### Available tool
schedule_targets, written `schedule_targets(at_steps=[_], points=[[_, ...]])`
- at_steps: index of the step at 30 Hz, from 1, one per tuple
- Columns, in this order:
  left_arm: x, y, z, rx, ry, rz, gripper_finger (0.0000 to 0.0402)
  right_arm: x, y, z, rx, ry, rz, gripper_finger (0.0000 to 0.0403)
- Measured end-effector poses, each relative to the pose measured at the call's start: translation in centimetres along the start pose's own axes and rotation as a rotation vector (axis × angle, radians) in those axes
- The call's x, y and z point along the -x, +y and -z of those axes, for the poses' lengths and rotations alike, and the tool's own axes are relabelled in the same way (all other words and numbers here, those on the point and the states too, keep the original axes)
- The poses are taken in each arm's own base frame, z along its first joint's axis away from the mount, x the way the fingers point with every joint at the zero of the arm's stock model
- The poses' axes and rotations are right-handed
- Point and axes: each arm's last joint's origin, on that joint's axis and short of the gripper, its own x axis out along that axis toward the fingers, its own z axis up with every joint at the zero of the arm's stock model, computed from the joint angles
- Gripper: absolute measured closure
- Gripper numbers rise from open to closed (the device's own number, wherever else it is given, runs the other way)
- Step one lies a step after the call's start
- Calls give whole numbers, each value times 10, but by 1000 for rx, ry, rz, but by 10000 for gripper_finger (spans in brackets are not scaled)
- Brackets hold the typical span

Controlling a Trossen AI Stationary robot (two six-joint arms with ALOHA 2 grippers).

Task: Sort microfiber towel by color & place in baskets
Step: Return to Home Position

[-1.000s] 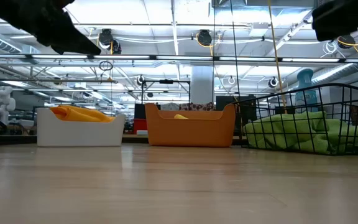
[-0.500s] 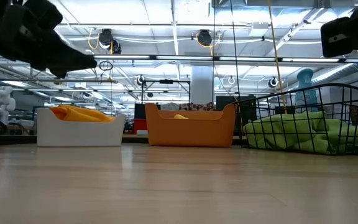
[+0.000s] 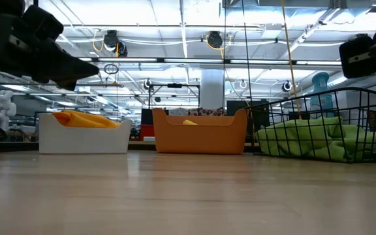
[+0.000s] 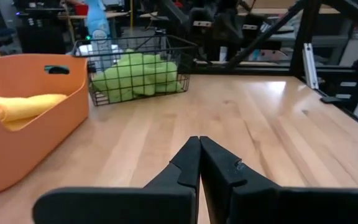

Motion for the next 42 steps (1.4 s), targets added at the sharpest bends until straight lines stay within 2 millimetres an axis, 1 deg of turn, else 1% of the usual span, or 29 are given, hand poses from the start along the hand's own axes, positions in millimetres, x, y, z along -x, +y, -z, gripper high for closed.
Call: schedule_targets(at_steps=[5,12,18,28,34,37,42], points=[[0,-1,0,-38,0,32,389,1,1,3,-19,4,-49,402],[4,0,-7,-80,-59,32,389,3,0,3,-20,2,-52,403],[9,2,-7,-86,-44,23,389,4,0,4,-12,1,-52,403],[13,3,-8,-88,-40,21,389,4,-1,24,-18,-69,-73,402],[16,6,-5,-88,-9,-18,389,5,-1,24,12,-65,-89,402],[19,7,-6,-71,-13,-22,389,7,0,24,47,-74,-132,402],[24,8,-7,-67,-19,-24,389,13,-3,22,65,-113,-121,402]])
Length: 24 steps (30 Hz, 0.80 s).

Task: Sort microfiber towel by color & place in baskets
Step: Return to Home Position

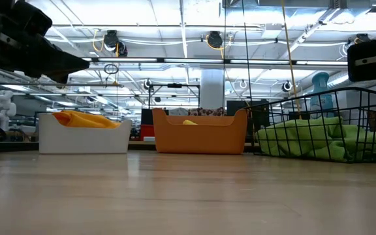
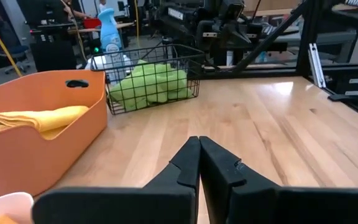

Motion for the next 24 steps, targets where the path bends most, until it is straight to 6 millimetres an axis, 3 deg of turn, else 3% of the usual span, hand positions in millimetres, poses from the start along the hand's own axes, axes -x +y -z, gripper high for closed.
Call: schedule_targets(at_steps=[13,24], points=[[5,2,-1,5,-16,-2,389,15,-12,-12,112,-173,32,403],[5,2,-1,7,-18,-7,389,16,-32,-10,110,-159,127,403]])
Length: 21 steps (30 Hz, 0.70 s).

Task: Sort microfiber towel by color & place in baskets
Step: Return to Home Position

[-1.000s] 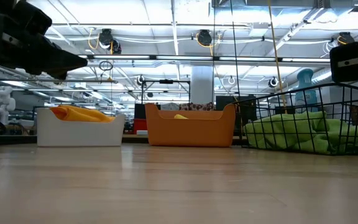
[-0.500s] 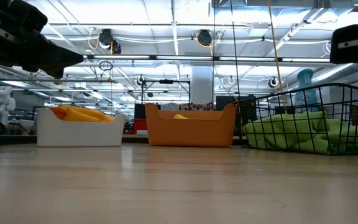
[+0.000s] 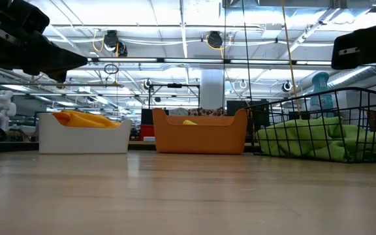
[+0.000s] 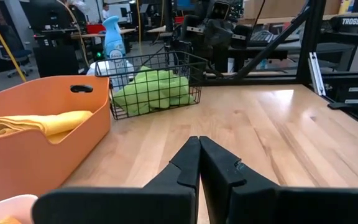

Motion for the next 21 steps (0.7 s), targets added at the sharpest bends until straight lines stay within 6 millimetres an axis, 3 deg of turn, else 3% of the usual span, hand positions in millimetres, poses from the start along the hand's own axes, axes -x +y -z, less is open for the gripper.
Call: schedule_targets(at_steps=[21], points=[[0,1,4,-13,40,-42,390,2,-20,3,-46,16,131,403]])
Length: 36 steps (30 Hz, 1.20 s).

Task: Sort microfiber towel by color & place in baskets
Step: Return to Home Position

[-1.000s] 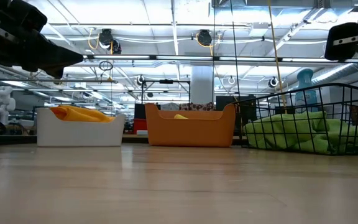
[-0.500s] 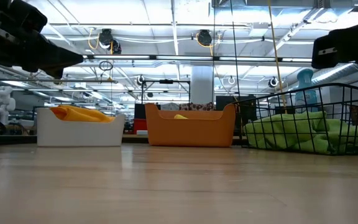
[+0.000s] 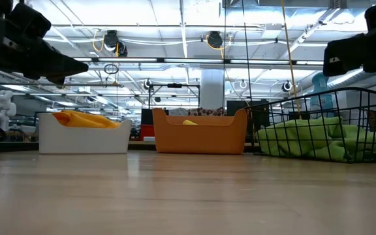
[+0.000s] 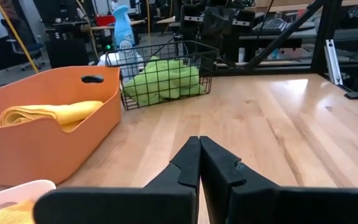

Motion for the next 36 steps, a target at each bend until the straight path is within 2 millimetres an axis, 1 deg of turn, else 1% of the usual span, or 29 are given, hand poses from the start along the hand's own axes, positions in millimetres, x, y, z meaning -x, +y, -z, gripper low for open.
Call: schedule_targets(at_steps=[7,13,18,21,26,36], points=[[0,6,-2,-1,-19,-31,398,0,0,0,8,0,-2,403],[0,15,-5,-6,-58,4,400,0,0,0,3,1,3,403],[1,19,-1,-3,-23,22,400,0,0,0,-40,2,8,403],[2,21,-2,1,-42,38,401,0,0,0,-72,2,9,403],[6,24,-7,-8,-103,53,401,0,0,0,-74,2,8,403],[15,25,-6,10,-130,66,401,0,0,0,-65,2,7,403]])
